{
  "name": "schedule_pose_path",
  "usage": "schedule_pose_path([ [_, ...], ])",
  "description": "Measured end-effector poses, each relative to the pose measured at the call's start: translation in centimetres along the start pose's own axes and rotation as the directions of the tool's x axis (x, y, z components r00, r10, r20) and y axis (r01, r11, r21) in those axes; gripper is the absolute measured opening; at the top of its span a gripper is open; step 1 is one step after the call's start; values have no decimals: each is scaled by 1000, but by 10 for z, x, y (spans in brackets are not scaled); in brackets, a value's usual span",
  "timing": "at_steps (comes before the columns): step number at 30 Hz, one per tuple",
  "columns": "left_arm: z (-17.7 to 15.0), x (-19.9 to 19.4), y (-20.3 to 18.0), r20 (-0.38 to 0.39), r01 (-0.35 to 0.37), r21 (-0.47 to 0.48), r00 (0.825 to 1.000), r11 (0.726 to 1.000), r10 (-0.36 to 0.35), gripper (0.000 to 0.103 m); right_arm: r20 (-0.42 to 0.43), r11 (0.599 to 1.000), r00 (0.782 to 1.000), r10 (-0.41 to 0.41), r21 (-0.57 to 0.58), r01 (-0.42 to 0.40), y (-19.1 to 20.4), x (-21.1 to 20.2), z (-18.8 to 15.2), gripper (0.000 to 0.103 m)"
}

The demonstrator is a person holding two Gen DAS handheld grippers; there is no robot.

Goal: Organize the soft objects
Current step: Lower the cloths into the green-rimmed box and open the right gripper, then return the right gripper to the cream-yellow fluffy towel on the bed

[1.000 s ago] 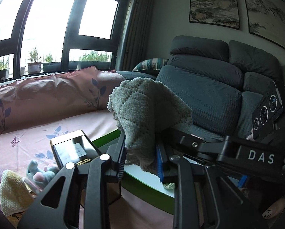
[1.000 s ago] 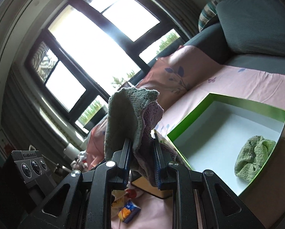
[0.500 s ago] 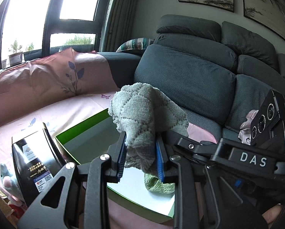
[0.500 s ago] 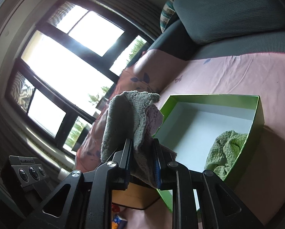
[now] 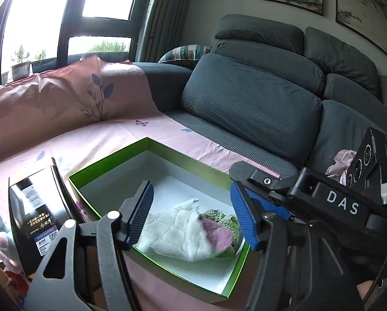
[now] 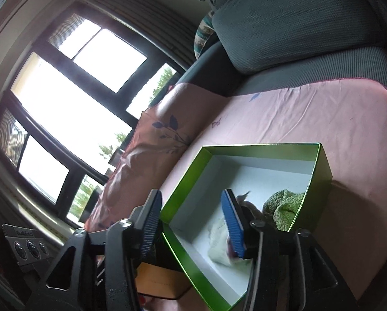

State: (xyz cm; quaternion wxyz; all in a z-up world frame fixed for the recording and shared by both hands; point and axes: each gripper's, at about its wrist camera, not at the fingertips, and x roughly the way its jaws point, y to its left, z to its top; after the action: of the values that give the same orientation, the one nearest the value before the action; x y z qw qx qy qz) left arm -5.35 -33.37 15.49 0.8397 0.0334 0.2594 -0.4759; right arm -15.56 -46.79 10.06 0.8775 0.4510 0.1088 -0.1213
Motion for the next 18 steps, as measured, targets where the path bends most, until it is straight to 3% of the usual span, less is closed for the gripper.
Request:
schedule_pose_path([
  [3, 2, -14, 5, 18, 12, -22, 1000, 1000, -12, 71, 10, 1000, 1000, 24, -17, -23, 8, -4, -1, 60],
  [5, 3, -27, 10, 39, 17, -41, 999, 999, -16, 73, 15, 999, 1000, 14, -41, -14, 13, -4, -1, 69],
  [10, -2, -67, 20, 105, -32, -57, 994, 998, 38, 86, 4, 997, 1000, 20, -76, -20, 27, -5, -6, 70],
  [14, -10, -95, 37, 107, -111, -105, 987, 988, 122, 88, 4, 992, 1000, -12, -126, 13, 40, -6, -11, 76],
  [18, -22, -126, 60, 95, -202, -188, 970, 961, 222, 88, 8, 981, 999, -38, -189, 39, 59, -9, -18, 79],
])
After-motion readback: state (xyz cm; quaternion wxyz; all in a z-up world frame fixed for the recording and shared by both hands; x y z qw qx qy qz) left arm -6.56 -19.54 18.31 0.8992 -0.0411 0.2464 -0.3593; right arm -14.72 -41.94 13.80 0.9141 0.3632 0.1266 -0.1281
